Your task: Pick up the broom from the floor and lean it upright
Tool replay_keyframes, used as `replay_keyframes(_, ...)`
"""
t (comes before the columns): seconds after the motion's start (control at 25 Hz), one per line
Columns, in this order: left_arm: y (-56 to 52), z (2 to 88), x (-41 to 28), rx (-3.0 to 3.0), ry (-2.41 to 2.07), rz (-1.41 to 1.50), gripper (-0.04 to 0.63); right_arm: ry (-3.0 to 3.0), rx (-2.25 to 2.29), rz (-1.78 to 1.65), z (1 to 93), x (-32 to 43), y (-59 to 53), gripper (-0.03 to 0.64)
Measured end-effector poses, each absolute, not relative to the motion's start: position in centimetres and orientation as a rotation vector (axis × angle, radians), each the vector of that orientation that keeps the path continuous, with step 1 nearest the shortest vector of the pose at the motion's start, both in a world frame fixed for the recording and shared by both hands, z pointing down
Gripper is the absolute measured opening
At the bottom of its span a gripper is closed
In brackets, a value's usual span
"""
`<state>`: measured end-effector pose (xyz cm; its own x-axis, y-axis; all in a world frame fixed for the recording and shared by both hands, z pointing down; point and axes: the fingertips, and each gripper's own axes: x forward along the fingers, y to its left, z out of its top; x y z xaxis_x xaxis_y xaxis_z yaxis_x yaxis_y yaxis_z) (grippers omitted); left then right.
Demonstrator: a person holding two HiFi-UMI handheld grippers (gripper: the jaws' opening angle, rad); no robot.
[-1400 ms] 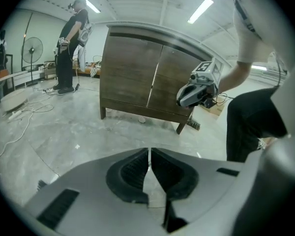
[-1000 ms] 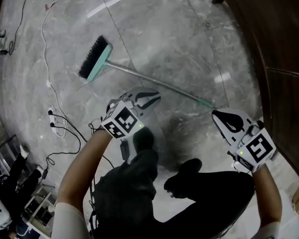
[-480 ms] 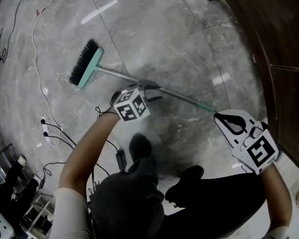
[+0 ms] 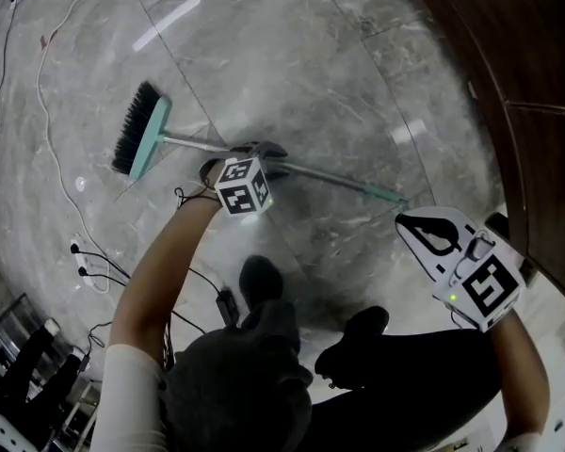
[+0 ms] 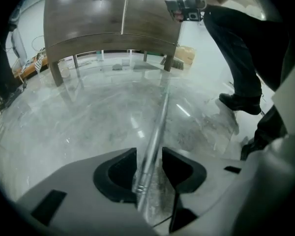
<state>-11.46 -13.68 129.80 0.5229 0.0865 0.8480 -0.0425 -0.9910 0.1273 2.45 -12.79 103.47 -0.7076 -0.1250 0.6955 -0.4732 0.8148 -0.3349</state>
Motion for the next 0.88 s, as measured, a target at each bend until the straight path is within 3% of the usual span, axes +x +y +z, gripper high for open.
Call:
replay_keyframes(0.28,-13.7,131.0,-11.6,2.684,0.151,1.549,0.096,-2.266,0.49,0.67,103.5,4.3,-12.8,0.0)
replay_keyframes(0.64,-15.2,127.9,-10.4,2.69,0.186,1.52,0.08,-2.315,0.464,0.531,101.0,4.7,-12.7,0.0)
replay_keyframes(0.88,-17.9,122.3,-8.1,2.733,0.047,1.33,0.078,-2.366,0.484,0.533,99.0,5.0,-13.3,0.0)
